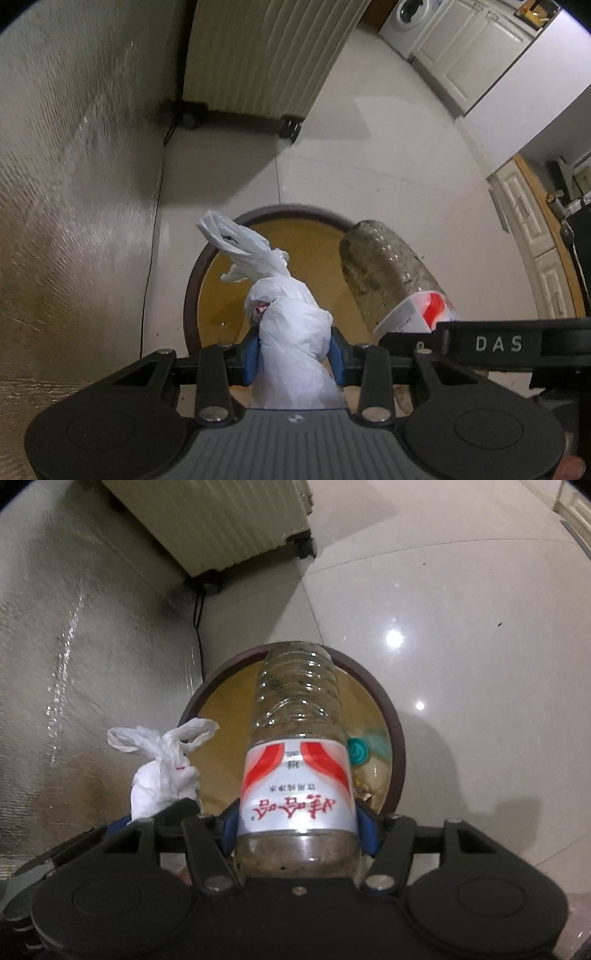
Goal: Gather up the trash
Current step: 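Carry the white bag and clear bottle with both tools over the yellow bin, then open both tools to drop the bag and bottle into the bin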
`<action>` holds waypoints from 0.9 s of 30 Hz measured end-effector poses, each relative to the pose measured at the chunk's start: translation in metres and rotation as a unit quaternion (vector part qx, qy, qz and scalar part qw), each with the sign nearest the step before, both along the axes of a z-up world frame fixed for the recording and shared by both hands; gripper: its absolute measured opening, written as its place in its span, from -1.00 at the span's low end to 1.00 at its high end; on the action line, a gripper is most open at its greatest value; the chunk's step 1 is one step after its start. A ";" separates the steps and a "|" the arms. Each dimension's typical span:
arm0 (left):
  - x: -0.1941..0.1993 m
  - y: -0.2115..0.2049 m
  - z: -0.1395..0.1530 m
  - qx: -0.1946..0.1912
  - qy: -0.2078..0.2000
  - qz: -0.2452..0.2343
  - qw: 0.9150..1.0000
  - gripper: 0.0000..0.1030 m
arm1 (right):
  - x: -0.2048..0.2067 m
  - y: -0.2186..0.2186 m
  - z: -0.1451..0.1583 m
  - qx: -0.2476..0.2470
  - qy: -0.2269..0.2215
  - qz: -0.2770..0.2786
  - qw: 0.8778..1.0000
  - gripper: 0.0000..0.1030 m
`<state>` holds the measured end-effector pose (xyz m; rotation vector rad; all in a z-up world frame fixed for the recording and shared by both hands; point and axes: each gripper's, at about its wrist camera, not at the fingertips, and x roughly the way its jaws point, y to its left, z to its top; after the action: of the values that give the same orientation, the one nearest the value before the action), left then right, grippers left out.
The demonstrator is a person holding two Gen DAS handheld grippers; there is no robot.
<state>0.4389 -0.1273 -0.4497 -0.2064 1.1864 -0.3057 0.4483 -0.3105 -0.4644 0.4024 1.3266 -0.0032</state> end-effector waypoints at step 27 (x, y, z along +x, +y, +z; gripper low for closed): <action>0.002 -0.003 -0.023 0.057 0.047 -0.013 0.997 0.69 | 0.007 -0.022 -0.006 -0.043 -0.002 0.037 0.998 0.41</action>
<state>0.4407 -0.1302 -0.4727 -0.1061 1.2966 -0.2522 0.4554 -0.3325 -0.4703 0.2800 1.3318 0.0012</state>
